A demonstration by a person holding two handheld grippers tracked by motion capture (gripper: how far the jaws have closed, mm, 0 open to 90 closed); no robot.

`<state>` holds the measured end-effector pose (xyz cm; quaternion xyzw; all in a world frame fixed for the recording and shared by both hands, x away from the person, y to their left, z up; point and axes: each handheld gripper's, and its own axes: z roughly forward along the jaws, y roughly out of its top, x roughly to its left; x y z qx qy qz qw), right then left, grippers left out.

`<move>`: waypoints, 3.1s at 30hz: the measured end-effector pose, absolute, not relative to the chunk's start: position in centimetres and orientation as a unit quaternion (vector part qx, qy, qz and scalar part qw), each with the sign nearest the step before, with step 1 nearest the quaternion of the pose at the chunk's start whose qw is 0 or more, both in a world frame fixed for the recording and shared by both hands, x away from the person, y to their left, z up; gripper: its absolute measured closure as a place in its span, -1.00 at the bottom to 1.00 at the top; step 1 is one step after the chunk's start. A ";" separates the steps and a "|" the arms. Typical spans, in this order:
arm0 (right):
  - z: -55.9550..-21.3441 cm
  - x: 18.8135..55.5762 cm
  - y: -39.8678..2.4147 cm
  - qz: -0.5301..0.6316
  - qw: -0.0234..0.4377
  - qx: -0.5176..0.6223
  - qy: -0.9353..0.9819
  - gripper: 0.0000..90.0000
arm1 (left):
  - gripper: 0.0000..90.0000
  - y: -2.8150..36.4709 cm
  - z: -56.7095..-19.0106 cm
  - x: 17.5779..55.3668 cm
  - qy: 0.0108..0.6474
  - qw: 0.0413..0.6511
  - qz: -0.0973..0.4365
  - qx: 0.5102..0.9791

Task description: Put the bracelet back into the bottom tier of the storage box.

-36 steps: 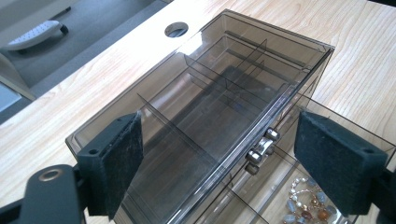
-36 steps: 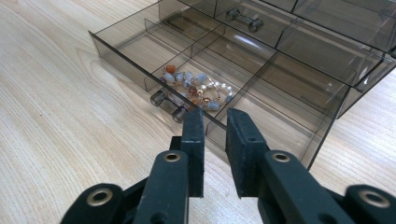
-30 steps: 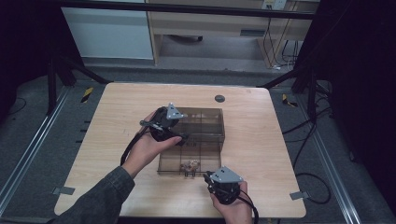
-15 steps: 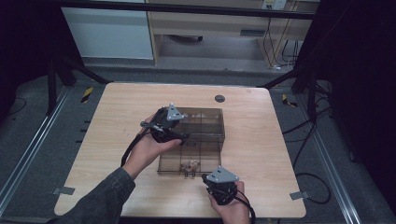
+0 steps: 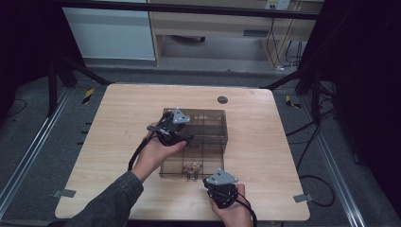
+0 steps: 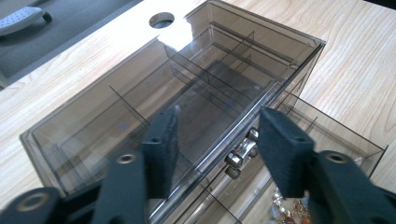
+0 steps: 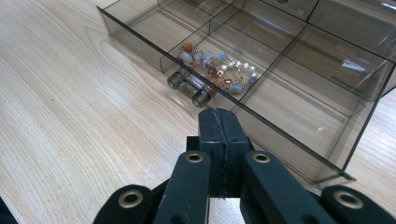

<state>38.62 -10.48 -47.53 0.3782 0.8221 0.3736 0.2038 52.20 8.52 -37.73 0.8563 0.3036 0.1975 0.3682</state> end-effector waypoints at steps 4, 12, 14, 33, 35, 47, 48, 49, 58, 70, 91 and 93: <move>-47.6 38.6 -10.3 0.371 0.203 0.378 0.824 1.00 | 0.27 8.5 -38.3 52.2 0.310 0.370 0.196 0.853; -47.9 38.8 -10.1 0.364 0.200 0.382 0.826 1.00 | 0.68 8.5 -39.0 52.3 0.312 0.369 0.204 0.851; -47.9 38.8 -10.1 0.363 0.197 0.388 0.824 1.00 | 0.76 8.5 -39.3 52.4 0.314 0.368 0.200 0.852; -48.5 39.9 -9.9 0.357 0.195 0.394 0.824 1.00 | 1.00 10.7 -40.2 53.4 0.355 0.384 0.217 0.824; -48.6 40.0 -9.9 0.356 0.195 0.392 0.825 1.00 | 1.00 10.7 -40.3 53.5 0.357 0.383 0.217 0.824; -49.0 40.6 -9.7 0.347 0.192 0.397 0.828 1.00 | 1.00 10.7 -40.3 53.4 0.357 0.381 0.216 0.825; -49.1 40.7 -9.7 0.347 0.192 0.396 0.828 1.00 | 1.00 10.7 -40.3 53.4 0.357 0.380 0.216 0.825; -49.1 40.8 -9.6 0.347 0.190 0.397 0.828 1.00 | 1.00 10.7 -40.3 53.4 0.357 0.380 0.216 0.826; -49.3 41.0 -9.5 0.340 0.189 0.399 0.830 1.00 | 1.00 10.6 -40.3 53.5 0.357 0.376 0.215 0.828; -49.5 41.4 -9.5 0.336 0.188 0.394 0.835 1.00 | 1.00 10.6 -40.3 53.5 0.356 0.375 0.215 0.829; -49.6 42.5 -9.4 0.334 0.187 0.399 0.833 1.00 | 1.00 10.5 -40.3 53.4 0.353 0.371 0.217 0.831; -49.6 42.6 -9.4 0.334 0.186 0.401 0.833 1.00 | 1.00 10.4 -40.3 53.4 0.353 0.372 0.217 0.831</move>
